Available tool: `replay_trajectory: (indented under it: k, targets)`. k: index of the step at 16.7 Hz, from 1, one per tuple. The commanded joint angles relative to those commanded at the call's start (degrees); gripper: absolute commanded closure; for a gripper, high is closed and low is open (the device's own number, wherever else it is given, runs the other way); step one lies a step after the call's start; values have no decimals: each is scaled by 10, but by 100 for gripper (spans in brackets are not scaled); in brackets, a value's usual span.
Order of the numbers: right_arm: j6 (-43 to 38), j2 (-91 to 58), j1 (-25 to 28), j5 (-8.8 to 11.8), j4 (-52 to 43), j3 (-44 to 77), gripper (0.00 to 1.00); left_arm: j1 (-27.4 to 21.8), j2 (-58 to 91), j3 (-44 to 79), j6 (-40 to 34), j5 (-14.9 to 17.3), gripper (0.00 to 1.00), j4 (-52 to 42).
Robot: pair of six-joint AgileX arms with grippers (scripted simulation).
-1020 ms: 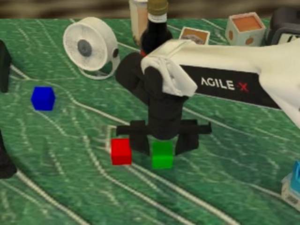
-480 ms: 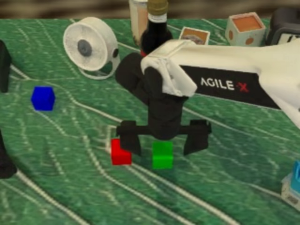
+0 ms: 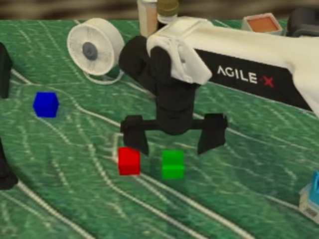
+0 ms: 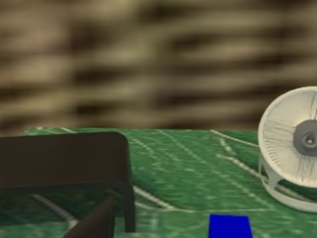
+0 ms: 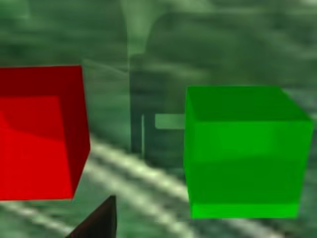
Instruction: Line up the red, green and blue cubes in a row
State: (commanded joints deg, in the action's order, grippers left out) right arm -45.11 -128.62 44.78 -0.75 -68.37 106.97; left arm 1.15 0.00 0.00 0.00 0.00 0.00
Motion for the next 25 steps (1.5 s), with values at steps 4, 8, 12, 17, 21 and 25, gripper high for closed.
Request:
replay_trajectory:
  k: [4,8,12,17,21,25]
  targets:
    - [1,14,2,0,-48,39,0,0,0,0,0,0,0,0]
    - [1,12,-2,0,-46,38,0,0,0,0,0,0,0,0]
    - [33,69,-23,-19,-14,-10,0,-4,54,54,-1,2,0,-37]
    - [117,276,-96,-60,87,-169,0,-10,247,243,-2,2,0,-155]
    - [206,524,-179,-83,201,-370,0,-17,496,449,-1,0,0,-290]
    - [300,788,-270,-88,330,-603,0,-25,772,659,1,-3,0,-436]
